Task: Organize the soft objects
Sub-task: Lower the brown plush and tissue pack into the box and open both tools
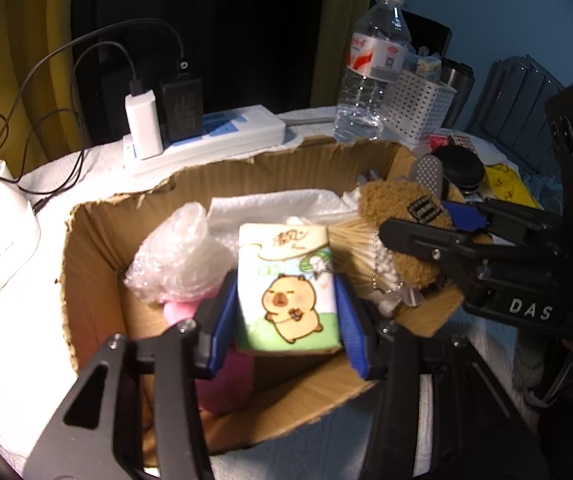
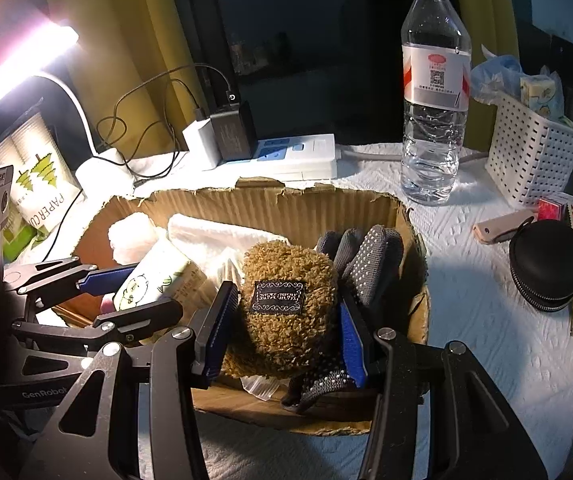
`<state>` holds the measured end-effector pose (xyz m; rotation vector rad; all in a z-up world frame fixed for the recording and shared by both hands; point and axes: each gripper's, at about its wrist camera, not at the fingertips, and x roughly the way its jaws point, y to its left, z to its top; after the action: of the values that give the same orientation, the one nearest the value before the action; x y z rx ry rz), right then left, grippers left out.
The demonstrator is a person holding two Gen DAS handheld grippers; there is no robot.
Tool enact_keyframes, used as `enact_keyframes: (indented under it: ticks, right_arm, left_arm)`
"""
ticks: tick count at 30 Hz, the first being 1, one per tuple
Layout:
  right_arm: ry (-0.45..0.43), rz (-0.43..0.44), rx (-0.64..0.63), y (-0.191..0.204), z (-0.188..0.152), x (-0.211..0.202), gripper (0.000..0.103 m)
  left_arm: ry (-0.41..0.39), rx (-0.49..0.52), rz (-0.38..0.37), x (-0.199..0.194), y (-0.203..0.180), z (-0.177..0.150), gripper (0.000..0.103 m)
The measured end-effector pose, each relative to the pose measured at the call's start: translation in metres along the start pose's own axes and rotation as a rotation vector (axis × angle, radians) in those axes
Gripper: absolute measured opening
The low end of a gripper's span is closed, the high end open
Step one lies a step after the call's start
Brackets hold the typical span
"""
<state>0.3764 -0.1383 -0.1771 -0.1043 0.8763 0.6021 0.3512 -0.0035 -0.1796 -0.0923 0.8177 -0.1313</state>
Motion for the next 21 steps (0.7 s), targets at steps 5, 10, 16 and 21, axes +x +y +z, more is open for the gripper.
enact_keyframes:
  ticks: [5, 10, 16, 21]
  right_arm:
    - [0.002, 0.0, 0.006, 0.001, 0.001, -0.001, 0.051]
    - [0.006, -0.009, 0.006, 0.001, 0.001, -0.003, 0.052]
    - [0.006, -0.021, 0.011, 0.002, -0.002, -0.01, 0.059]
    - [-0.001, -0.03, 0.015, 0.003, -0.003, -0.02, 0.06]
  left_arm:
    - [0.001, 0.001, 0.013, -0.003, 0.0, 0.001, 0.051]
    - [-0.011, 0.012, 0.017, -0.01, -0.003, 0.001, 0.054]
    - [-0.027, 0.02, 0.024, -0.02, -0.004, -0.001, 0.055]
    - [-0.042, 0.022, 0.024, -0.031, -0.006, -0.003, 0.055]
